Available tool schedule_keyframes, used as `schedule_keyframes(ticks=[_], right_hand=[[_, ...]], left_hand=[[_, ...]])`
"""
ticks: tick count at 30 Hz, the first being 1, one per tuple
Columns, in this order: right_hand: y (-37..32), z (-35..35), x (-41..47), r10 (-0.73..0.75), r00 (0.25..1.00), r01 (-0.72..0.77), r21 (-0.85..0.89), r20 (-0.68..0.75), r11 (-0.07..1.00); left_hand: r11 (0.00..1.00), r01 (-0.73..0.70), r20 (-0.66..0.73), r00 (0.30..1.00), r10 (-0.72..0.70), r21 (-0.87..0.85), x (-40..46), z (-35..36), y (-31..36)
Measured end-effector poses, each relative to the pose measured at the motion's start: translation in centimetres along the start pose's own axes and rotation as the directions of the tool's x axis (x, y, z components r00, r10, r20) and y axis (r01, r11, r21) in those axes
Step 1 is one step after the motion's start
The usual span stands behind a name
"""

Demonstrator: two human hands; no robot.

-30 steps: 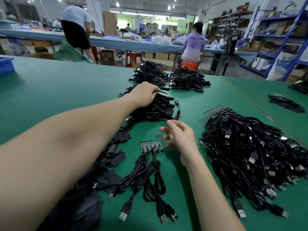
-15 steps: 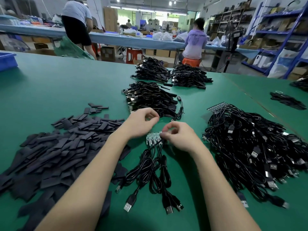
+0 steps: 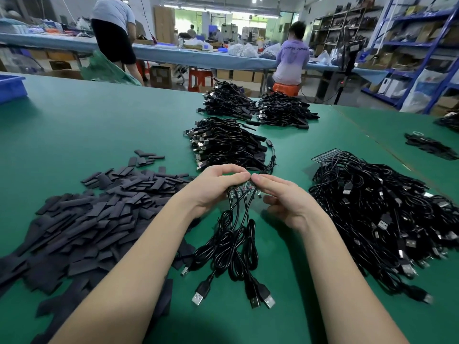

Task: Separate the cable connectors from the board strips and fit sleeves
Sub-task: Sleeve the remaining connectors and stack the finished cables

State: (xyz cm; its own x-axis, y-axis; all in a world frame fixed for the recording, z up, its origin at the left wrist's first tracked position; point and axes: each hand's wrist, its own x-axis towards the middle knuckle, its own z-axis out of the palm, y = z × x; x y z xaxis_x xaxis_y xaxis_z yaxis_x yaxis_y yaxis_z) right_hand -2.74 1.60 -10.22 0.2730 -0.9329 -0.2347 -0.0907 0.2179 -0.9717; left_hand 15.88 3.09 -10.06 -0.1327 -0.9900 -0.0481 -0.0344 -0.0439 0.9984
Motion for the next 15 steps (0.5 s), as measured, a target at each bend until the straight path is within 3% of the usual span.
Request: schedule_keyframes(ticks=[6,12,15], right_hand=[[0.1,0.1,0.1,-0.014,0.995,-0.010,0.239,0.100,0.971],[0.1,1.0,-0.1,0.114,0.986,-0.153,0.398,0.121,0.905],[-0.3,0.8,-0.4,0.102,0.988,-0.138,0.396,0.112,0.908]], left_hand=[[0.998,0.005,0.001,1.000,-0.005,-0.068,0.1,0.6,0.1],[0.961,0.057,0.099,0.995,-0.031,-0.270,0.0,0.5,0.2],[0.953,0.090,0.069,0.995,-0.073,-0.291,0.1,0.9,-0.1]])
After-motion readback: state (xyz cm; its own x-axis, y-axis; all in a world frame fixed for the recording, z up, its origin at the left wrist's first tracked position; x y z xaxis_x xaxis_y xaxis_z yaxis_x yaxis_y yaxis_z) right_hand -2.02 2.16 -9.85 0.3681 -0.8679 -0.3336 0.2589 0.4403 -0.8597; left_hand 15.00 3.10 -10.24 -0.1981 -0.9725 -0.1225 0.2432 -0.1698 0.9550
